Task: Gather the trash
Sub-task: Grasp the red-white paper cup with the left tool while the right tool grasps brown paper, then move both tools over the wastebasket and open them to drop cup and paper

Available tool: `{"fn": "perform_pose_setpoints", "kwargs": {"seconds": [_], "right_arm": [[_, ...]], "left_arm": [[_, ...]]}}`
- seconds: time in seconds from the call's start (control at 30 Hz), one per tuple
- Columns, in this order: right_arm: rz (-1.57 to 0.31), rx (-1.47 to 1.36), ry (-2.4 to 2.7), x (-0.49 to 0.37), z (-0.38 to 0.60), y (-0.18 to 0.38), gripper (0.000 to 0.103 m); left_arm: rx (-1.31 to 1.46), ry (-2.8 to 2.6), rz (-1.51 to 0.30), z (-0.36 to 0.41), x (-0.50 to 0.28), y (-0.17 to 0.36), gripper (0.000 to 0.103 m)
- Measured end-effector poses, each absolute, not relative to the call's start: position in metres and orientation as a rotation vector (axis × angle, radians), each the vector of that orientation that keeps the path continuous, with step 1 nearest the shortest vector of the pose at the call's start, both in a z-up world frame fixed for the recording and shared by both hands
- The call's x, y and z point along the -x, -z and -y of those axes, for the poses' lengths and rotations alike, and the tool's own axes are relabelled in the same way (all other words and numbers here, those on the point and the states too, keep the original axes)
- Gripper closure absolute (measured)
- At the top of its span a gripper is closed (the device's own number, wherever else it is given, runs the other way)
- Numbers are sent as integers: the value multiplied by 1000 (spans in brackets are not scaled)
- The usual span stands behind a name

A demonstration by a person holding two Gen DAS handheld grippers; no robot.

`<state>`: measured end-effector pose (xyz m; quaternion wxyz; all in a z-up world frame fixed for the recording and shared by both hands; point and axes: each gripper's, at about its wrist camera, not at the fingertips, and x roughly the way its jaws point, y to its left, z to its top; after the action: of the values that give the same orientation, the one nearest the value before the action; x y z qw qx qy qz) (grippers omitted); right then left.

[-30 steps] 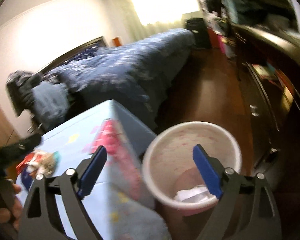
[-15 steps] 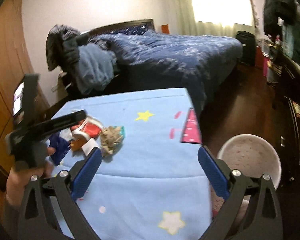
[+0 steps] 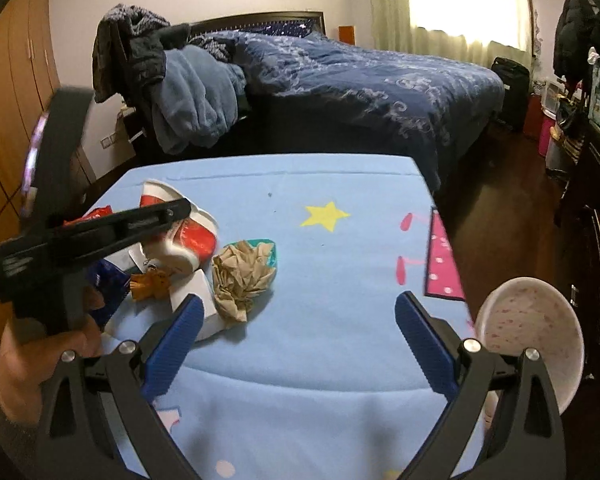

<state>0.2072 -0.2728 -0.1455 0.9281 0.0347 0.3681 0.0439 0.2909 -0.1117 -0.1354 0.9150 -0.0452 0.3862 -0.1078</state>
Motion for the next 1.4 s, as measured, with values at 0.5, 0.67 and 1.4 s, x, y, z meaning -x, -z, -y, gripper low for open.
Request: {"fn": "perform_pose_setpoints", "kwargs": {"seconds": [0.5, 0.67, 1.4], "right_arm": [[-873, -82, -149, -254, 239, 173, 81], [-832, -96, -126, -234, 250, 162, 81], [-710, -205, -33, -139, 332, 135, 79]], "left_arm": [[148, 179, -652, 53, -261, 89, 89], [147, 176, -647, 51, -255, 90, 89], [45, 314, -606, 139, -196, 75, 89]]}}
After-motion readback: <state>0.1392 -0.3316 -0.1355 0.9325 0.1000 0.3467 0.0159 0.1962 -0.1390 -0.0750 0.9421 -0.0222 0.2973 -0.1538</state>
